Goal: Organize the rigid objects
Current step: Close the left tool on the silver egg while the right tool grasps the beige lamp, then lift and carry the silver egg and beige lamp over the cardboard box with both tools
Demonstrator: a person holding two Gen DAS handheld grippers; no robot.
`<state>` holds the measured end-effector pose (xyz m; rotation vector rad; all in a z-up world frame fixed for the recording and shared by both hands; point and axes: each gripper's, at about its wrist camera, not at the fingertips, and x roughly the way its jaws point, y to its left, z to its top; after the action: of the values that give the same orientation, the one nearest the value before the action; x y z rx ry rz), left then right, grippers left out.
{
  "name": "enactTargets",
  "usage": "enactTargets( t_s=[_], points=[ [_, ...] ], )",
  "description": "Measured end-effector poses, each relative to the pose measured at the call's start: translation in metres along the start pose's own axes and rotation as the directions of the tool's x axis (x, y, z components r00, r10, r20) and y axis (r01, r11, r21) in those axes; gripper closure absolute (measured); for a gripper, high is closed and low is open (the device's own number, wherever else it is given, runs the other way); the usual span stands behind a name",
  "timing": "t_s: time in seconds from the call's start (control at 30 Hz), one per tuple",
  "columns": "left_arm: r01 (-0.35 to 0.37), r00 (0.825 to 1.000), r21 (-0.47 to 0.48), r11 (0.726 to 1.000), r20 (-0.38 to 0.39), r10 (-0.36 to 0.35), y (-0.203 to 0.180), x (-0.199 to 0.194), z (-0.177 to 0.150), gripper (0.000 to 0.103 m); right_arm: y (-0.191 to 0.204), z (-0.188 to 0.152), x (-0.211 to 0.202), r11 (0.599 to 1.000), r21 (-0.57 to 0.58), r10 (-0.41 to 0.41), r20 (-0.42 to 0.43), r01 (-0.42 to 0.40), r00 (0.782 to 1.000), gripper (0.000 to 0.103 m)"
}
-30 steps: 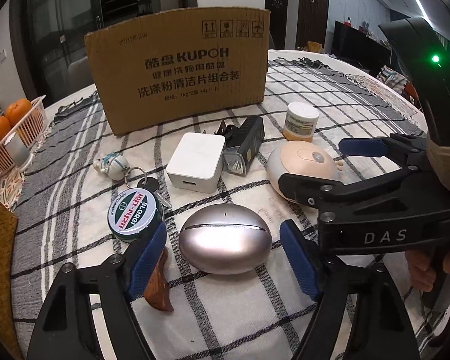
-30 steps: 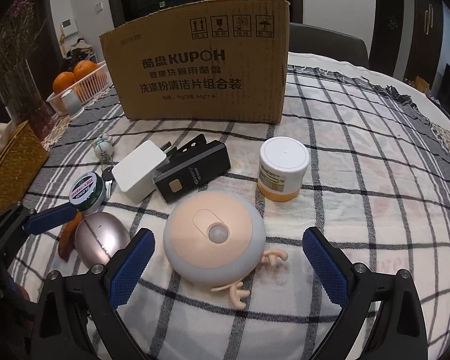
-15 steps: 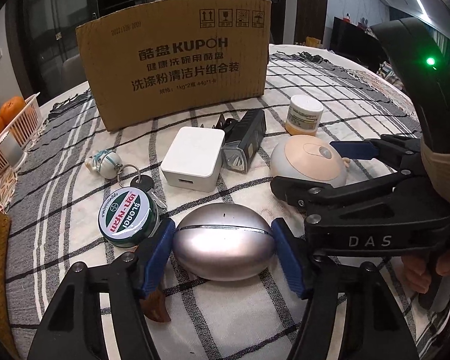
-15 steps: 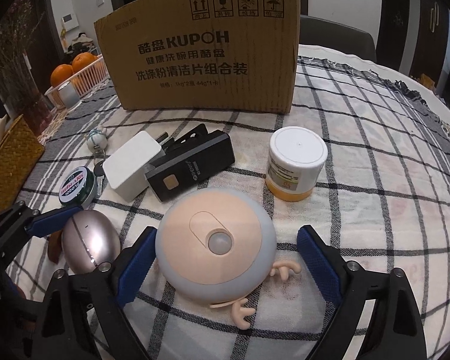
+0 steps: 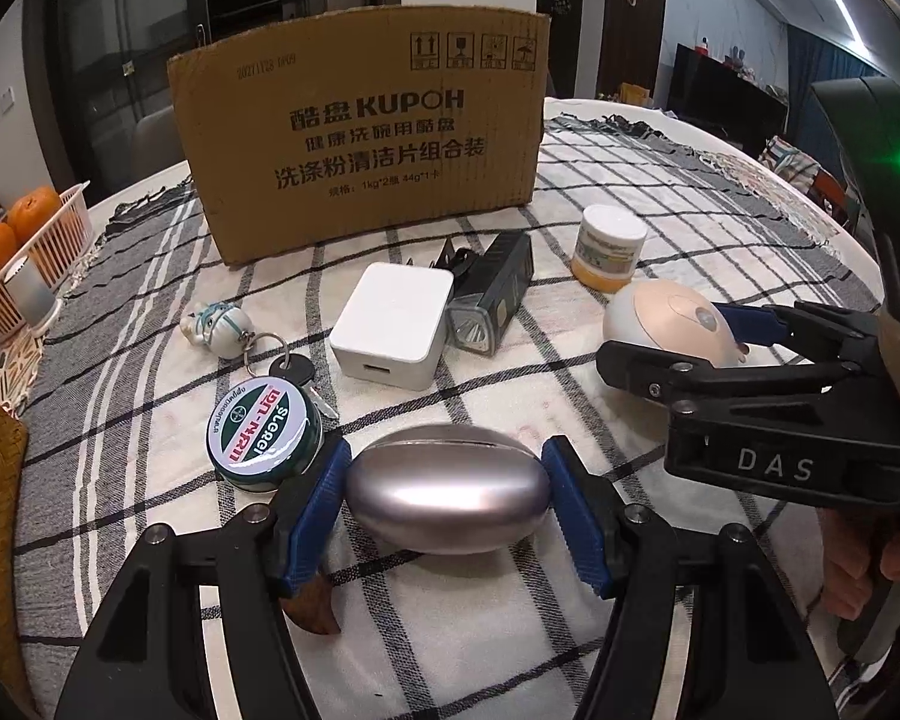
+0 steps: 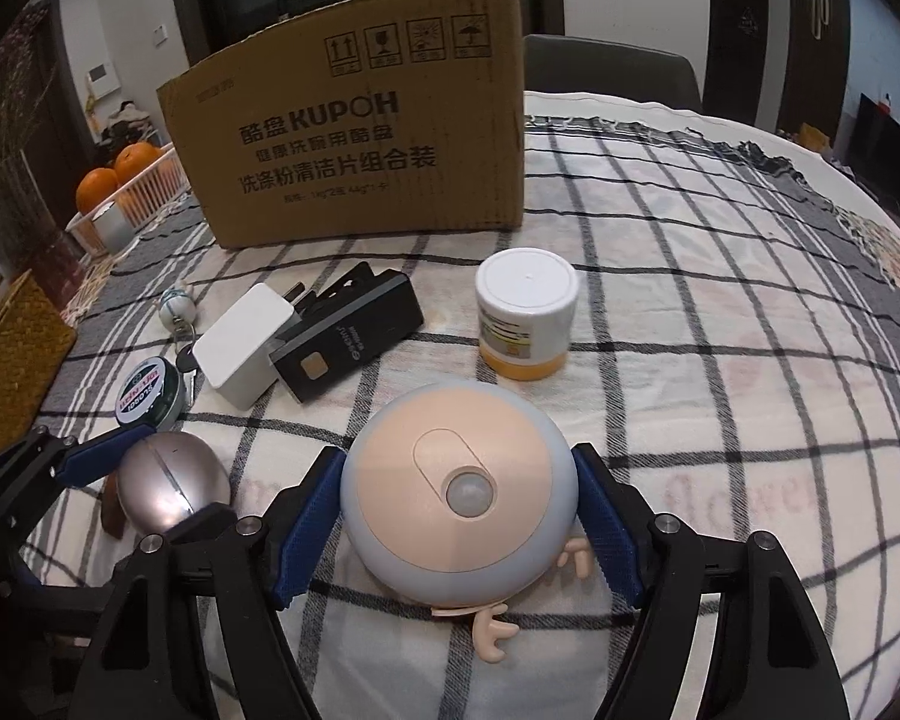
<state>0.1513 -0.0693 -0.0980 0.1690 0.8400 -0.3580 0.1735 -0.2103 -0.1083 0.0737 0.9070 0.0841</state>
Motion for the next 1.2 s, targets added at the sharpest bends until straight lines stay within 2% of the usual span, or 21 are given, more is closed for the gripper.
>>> enactTargets(
  t_s=[0.23,0.6,1.2],
  points=[
    [-0.008,1.0,-0.041,0.999,0.027,0.009,0.003,-0.013,0.004,0.038,-0.005,0.0,-0.018,0.999,0.032,-0.04,0.028,0.039,0.999,0.028],
    [-0.055,0.994,-0.103,0.993,0.092,0.065,0.009,-0.045,0.021,0.038,-0.001,0.005,-0.048,0.997,0.047,-0.073,0.079,0.069,0.994,0.028],
    [-0.077,0.974,-0.181,0.981,0.199,0.113,0.029,-0.09,0.073,0.038,0.01,0.046,-0.098,0.994,0.076,-0.091,0.21,0.077,0.973,0.028]
  ],
)
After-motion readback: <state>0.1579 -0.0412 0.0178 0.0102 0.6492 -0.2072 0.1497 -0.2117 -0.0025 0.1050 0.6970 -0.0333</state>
